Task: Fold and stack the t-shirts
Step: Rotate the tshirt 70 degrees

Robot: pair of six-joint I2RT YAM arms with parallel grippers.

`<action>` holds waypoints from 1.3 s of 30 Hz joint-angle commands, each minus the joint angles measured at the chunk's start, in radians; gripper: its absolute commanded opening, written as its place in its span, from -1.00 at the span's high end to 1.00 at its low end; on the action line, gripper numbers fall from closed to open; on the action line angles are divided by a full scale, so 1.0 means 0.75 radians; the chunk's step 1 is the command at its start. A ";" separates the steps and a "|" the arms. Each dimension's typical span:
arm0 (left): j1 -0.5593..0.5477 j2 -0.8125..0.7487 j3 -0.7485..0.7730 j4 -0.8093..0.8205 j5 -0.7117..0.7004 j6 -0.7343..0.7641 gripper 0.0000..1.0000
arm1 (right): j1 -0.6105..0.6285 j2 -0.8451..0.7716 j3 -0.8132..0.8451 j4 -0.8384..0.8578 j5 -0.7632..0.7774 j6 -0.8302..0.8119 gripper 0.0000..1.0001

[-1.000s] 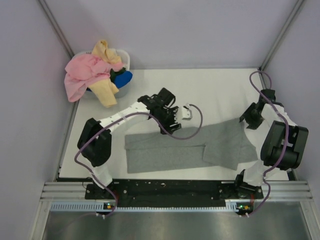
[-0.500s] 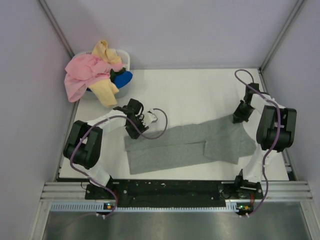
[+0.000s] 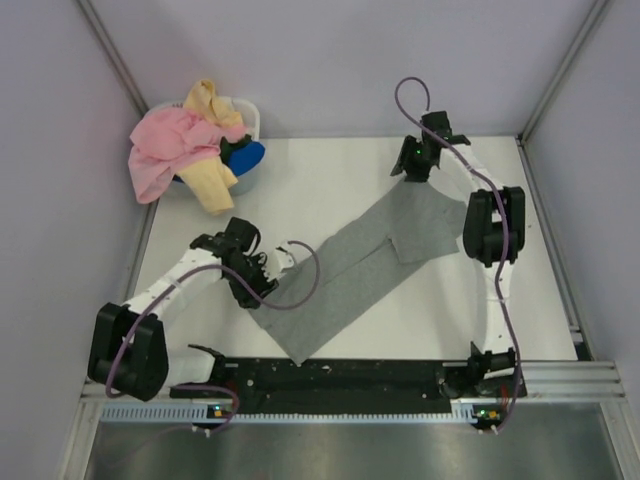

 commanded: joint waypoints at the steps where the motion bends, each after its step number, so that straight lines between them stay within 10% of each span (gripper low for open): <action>1: 0.093 0.021 0.183 -0.089 0.113 0.016 0.09 | -0.061 -0.335 -0.219 -0.017 0.133 -0.069 -0.01; 11: 0.096 0.378 0.220 0.111 0.065 -0.015 0.22 | -0.133 -0.540 -0.913 -0.015 0.338 -0.034 0.63; 20: -0.227 0.118 0.005 -0.077 0.413 0.102 0.15 | -0.066 0.044 -0.051 -0.077 -0.028 0.057 0.85; 24: -0.504 -0.001 0.023 -0.083 0.454 0.105 0.07 | 0.090 0.261 0.524 -0.056 -0.198 0.029 0.56; 27: -0.500 -0.019 0.079 -0.103 0.393 0.085 -0.02 | 0.105 0.156 0.499 0.023 -0.225 -0.036 0.19; 36: -0.524 -0.011 0.073 0.060 0.333 0.181 -0.43 | 0.088 -0.799 -0.592 0.260 -0.365 -0.545 -0.12; 39: -0.585 -0.007 0.040 0.115 0.370 0.208 -0.46 | 0.143 -1.197 -1.171 0.528 -0.553 -0.692 -0.80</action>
